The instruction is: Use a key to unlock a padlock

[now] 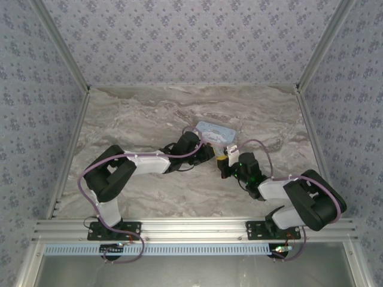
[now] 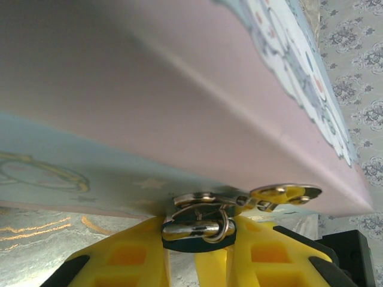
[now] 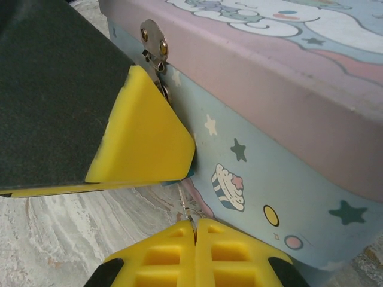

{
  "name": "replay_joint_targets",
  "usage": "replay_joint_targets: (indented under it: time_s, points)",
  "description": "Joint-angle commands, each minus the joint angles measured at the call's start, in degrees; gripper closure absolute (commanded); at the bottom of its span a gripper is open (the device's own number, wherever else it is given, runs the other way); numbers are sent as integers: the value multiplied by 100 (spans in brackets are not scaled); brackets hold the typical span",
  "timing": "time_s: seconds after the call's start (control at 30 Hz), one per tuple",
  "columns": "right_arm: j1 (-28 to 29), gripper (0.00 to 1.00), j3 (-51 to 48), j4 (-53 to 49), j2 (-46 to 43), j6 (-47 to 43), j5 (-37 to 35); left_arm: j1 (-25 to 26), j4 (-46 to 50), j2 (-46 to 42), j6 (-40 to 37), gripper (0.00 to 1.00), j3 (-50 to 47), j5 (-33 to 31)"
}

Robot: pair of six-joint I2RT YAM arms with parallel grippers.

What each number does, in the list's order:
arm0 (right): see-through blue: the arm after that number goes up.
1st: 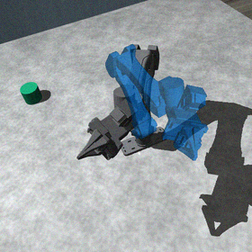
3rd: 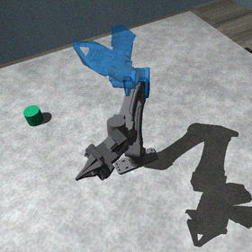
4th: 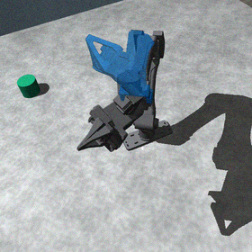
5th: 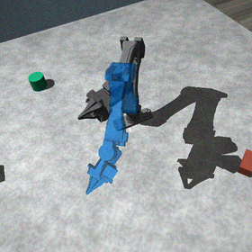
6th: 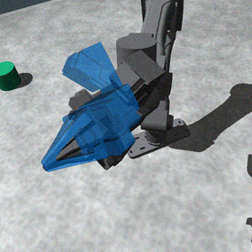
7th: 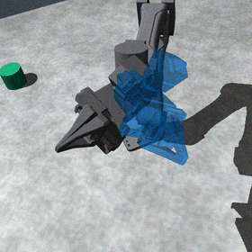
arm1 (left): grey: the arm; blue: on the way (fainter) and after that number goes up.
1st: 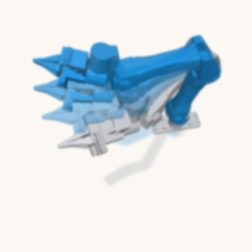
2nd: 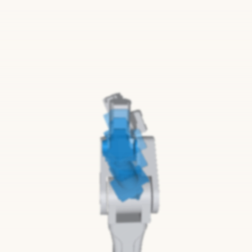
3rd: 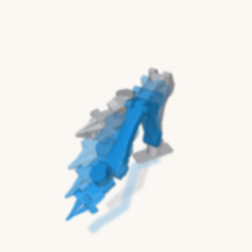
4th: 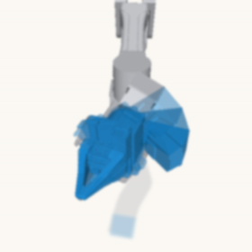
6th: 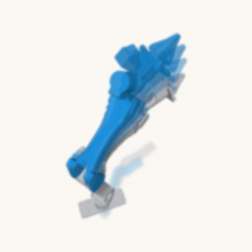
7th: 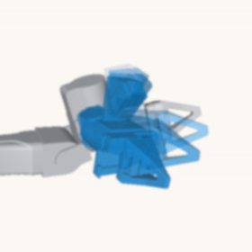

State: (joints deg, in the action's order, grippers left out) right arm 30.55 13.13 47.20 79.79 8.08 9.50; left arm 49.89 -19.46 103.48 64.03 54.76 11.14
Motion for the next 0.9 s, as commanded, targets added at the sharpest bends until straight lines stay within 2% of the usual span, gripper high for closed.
replay_joint_targets:
  time_s: [0.0,0.37,0.87]
  points:
    - [-115,100,221,334,-17,56,95,85,-235,-274,47,78,97,293]
    - [-98,100,290,-219,-148,-485,-150,86,-216,-311,71,78,105,290]
    - [-171,100,166,-23,-157,-591,-67,83,-105,-399,198,78,105,297]
